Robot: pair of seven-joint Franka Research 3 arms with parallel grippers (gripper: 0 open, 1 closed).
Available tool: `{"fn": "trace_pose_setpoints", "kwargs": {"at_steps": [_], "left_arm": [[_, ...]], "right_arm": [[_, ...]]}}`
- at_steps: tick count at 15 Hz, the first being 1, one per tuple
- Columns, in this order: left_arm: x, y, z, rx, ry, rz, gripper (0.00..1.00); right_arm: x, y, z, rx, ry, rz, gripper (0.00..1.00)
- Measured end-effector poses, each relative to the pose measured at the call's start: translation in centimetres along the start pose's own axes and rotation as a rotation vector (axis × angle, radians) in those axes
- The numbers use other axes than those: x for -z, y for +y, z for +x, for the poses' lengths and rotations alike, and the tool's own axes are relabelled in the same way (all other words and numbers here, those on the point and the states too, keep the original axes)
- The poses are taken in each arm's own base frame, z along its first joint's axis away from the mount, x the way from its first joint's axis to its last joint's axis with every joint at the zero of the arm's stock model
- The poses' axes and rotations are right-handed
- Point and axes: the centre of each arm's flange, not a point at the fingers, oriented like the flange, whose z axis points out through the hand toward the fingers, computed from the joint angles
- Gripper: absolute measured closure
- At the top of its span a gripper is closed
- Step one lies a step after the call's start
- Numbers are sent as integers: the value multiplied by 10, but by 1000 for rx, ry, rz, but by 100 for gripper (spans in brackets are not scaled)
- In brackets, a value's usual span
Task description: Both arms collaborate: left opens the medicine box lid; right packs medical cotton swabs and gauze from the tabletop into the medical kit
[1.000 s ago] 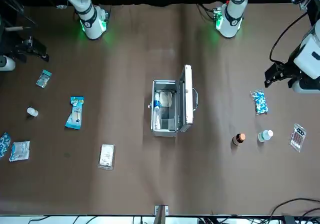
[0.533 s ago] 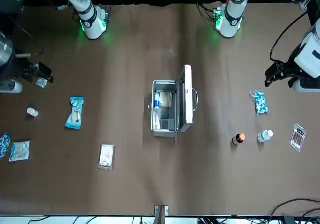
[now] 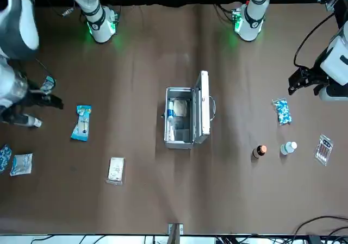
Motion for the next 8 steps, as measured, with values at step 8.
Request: {"fn": "trace_pose_setpoints", "kwargs": {"at_steps": [8], "left_arm": [[1,0,1,0,9,-2,0]], "right_arm": [[-172,9,40,-20,-157,-25,5]]}}
